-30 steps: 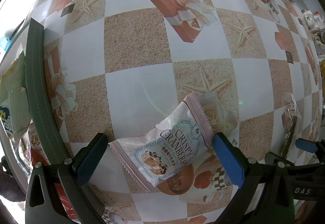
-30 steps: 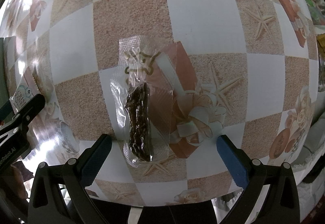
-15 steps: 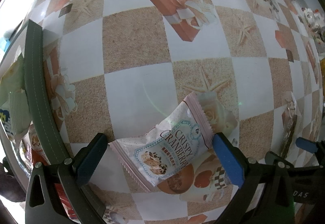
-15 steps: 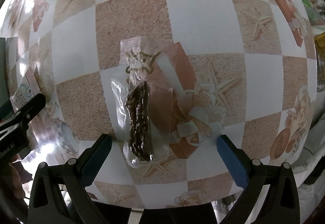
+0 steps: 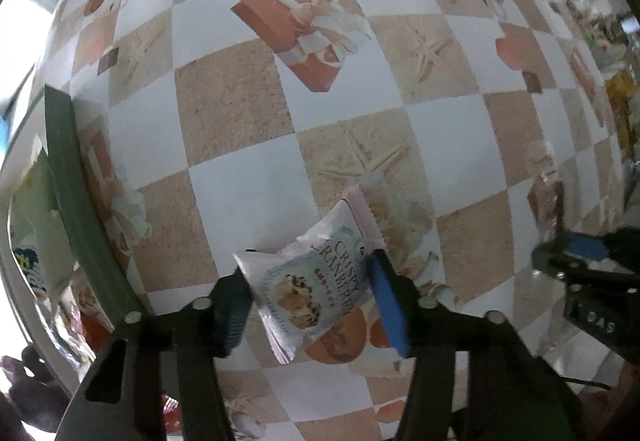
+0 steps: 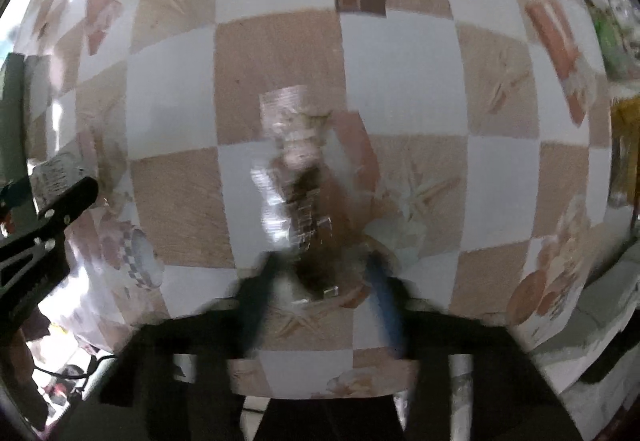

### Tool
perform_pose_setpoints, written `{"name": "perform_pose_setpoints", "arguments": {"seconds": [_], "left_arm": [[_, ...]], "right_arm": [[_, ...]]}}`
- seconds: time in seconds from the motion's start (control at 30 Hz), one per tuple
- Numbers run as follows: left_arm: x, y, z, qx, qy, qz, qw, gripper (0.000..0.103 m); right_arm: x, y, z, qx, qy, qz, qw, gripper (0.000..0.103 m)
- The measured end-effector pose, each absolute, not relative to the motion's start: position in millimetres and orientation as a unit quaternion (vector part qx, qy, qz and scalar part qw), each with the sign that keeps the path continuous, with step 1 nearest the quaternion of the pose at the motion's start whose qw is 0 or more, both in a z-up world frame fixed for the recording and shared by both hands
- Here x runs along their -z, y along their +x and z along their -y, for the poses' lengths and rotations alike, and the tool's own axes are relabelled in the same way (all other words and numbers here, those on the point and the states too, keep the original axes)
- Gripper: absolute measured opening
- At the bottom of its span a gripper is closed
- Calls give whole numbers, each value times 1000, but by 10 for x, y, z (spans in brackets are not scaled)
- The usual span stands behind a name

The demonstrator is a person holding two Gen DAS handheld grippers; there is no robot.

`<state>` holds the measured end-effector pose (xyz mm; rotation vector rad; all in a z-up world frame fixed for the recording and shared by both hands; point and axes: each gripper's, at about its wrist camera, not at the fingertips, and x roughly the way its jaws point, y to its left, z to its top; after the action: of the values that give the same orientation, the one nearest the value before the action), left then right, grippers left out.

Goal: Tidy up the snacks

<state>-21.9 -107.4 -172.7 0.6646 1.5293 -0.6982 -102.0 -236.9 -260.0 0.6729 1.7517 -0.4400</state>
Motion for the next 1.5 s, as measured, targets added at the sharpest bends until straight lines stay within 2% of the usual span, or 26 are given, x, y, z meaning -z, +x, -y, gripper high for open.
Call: {"name": "perform_pose_setpoints", "arguments": {"seconds": [0.23,0.57,0.63,0.8,0.9,0.97,1.07,1.1,1.17,1.3,1.37,1.4,1.43,1.5], "left_arm": [[1600,-84,1032,310,278,-667,618,45],[1595,-12,1007,320,274,-670,612,44],[1579,25,998,321,263,-674,611,41],[1418,13,913,339,246,-672,612,27],[1358,1,932,344,247,-666,614,26],[1378,26,939,340,250,-668,613,26],[1423,-9,950,336,247,-672,612,30],[1424,-105,918,332,249,-672,614,41],[1487,-66,913,324,251,-677,611,54],[1572,-17,840,321,245,-690,600,62],[1593,-9,846,319,248,-691,599,62],[1602,-1,831,318,249,-692,598,63],[1616,9,845,317,250,-692,598,63],[1631,-10,891,317,255,-691,598,63]], "right_arm": [[2560,-1021,2460,170,346,-727,568,37],[2494,-1022,2419,166,346,-722,577,37],[2496,-1013,2429,164,348,-719,579,37],[2436,-1064,2449,159,358,-707,589,37],[2375,-1127,2484,156,358,-704,593,37],[2347,-1131,2488,156,361,-702,594,29],[2332,-1138,2496,155,363,-702,593,26],[2342,-1144,2494,154,362,-704,591,26],[2376,-1162,2496,153,365,-708,584,26],[2434,-1239,2534,154,404,-703,565,27],[2453,-1273,2584,158,421,-697,558,36],[2458,-1285,2603,158,429,-694,556,59],[2446,-1284,2617,161,430,-689,560,71],[2409,-1235,2632,166,420,-687,569,71]]}}
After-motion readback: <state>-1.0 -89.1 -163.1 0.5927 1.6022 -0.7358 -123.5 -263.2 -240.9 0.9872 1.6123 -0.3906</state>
